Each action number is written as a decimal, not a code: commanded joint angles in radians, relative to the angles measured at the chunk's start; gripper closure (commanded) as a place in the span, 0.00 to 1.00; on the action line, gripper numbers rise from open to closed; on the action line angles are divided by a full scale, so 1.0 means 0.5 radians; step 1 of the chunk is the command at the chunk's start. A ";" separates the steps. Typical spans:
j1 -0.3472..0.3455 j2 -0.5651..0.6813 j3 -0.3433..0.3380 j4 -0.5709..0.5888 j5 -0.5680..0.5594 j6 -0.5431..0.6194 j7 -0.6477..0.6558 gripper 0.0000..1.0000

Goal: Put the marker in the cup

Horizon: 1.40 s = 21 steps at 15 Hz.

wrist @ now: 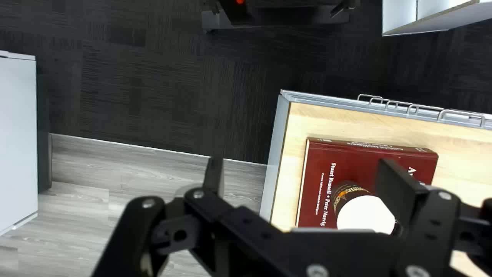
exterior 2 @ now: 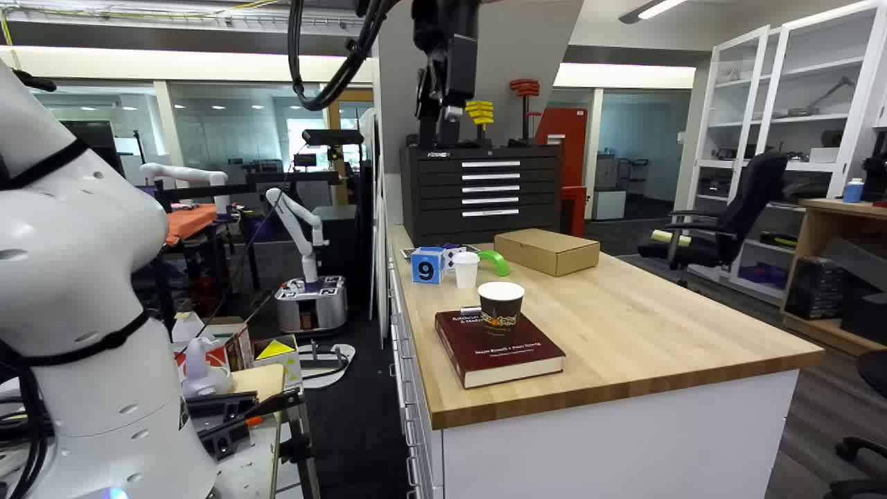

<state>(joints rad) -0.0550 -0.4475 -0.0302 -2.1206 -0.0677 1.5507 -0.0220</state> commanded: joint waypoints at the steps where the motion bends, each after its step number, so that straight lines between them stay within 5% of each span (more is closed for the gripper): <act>1: 0.013 0.002 -0.009 0.004 -0.003 -0.004 0.004 0.00; 11: 0.010 0.016 -0.014 -0.005 0.017 0.035 0.023 0.00; 21: 0.063 0.170 0.147 -0.122 0.278 0.381 0.474 0.00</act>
<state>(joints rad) -0.0427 -0.3784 0.0159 -2.1616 0.0392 1.6868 0.1416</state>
